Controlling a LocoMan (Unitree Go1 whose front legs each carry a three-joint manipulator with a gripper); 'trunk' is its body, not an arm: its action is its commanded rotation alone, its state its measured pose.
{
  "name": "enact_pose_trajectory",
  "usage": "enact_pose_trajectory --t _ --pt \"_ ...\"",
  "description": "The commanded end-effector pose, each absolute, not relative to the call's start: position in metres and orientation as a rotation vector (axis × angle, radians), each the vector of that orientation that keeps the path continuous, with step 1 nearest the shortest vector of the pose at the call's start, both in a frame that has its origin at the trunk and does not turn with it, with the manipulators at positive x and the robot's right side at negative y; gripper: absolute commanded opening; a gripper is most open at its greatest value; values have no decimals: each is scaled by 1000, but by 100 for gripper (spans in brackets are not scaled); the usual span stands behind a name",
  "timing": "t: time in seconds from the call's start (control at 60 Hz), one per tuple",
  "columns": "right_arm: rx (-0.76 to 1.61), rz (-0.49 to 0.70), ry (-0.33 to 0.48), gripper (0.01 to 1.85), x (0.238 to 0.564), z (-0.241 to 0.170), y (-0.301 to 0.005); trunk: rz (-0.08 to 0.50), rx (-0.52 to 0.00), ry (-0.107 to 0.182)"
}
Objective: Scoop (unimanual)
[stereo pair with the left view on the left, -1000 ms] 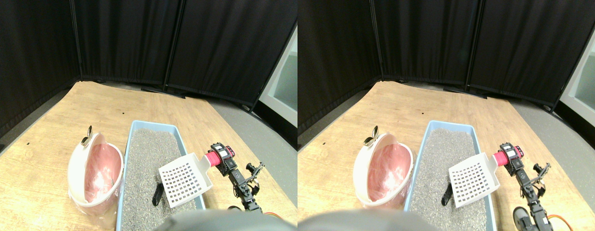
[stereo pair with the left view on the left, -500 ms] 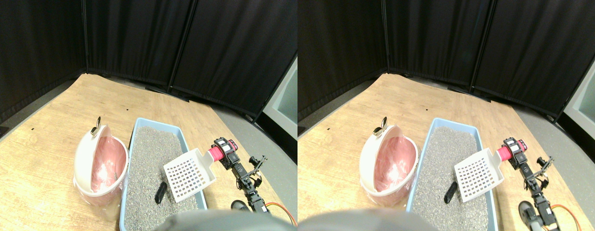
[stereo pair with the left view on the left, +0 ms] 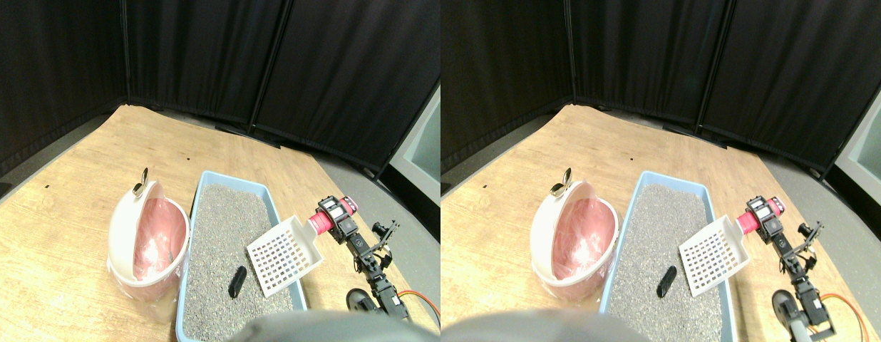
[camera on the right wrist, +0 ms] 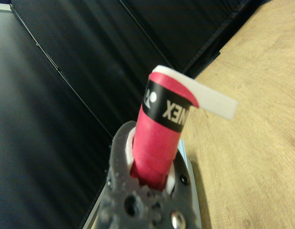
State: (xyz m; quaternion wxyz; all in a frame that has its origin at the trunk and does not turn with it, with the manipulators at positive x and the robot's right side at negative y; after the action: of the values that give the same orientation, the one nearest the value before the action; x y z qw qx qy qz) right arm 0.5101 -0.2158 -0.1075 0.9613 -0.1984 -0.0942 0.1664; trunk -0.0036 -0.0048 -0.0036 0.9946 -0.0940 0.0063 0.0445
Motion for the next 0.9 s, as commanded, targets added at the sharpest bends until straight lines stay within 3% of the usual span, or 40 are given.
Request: enact_pose_trajectory --t 0.017,0.233,0.5,0.9 --pt "-400 336 -221 6 508 -100 -209 105 -212 32" --pt "-485 385 -249 6 511 -97 -207 111 -216 38" --pt "-576 477 -233 6 502 -97 -196 108 -224 51" --pt "-629 509 -186 6 499 -99 -178 111 -233 53"
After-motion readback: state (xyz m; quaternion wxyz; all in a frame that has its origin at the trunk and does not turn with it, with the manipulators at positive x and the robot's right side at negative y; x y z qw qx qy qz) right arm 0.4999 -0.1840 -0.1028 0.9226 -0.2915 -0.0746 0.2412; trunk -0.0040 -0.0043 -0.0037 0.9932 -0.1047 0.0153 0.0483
